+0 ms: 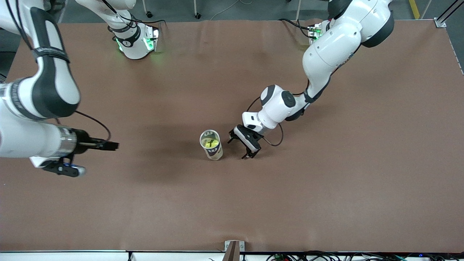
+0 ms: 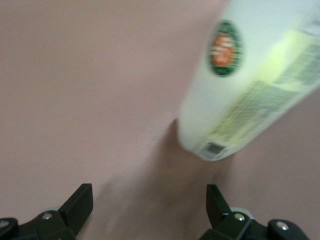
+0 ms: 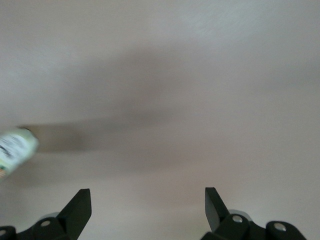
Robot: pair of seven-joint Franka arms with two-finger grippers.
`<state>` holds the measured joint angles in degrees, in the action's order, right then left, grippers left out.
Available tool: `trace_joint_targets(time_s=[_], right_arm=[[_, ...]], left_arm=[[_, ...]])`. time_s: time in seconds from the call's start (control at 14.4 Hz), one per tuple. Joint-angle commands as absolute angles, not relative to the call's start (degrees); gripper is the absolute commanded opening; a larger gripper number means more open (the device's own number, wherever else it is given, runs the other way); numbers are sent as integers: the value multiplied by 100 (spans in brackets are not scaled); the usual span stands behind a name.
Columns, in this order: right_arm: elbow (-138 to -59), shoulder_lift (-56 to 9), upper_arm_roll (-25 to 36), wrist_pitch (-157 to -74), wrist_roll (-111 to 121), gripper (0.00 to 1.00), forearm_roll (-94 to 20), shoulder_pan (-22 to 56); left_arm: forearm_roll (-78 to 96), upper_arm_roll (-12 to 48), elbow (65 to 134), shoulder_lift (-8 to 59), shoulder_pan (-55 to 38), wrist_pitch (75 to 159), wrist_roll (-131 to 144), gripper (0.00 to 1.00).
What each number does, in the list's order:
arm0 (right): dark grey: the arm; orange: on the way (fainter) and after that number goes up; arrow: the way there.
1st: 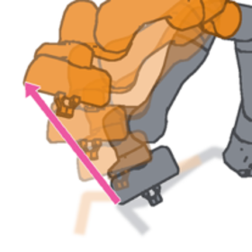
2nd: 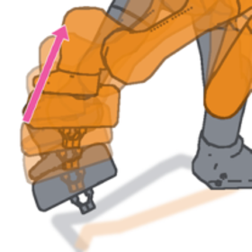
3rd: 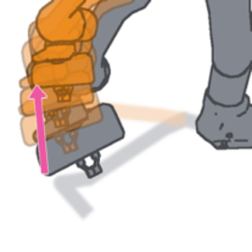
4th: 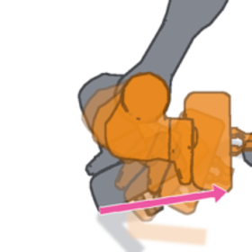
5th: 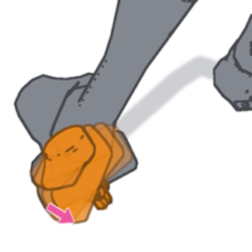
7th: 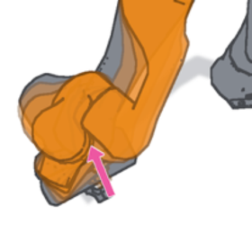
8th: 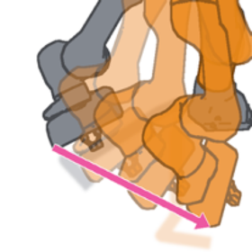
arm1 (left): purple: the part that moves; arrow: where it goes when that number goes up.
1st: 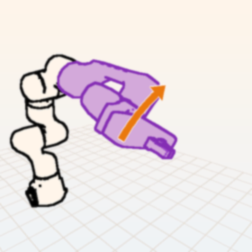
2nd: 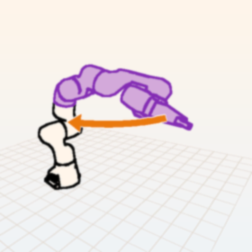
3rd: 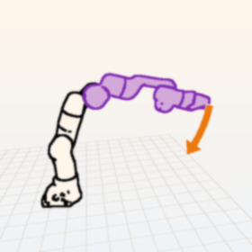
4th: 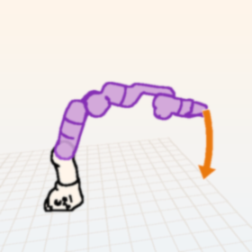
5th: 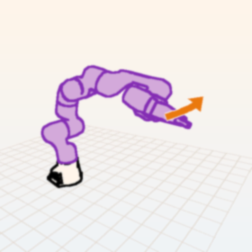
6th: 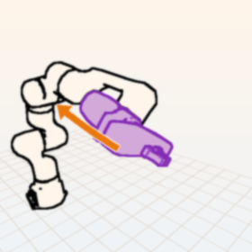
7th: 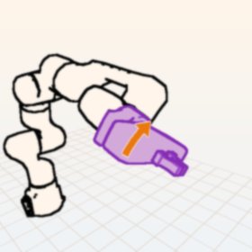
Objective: Insert tennis ball vertically with right arm
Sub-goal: 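Withdraw the right gripper while the left gripper releases the upright can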
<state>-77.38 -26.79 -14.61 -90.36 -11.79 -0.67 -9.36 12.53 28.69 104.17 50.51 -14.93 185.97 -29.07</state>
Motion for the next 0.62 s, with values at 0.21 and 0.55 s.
trace_joint_targets(time_s=[0.21, 0.55], right_arm=[[-7884, -2137, -1556, -8719, 605, 100, 579, -1740], [-7866, -1767, -1538, -8377, 624, 100, 677, -1784]], left_arm=[[1301, 2612, 10302, 3939, -625, 16010, -2839, 100], [1205, 1514, 9590, 3271, -685, 13873, -2830, 100]])
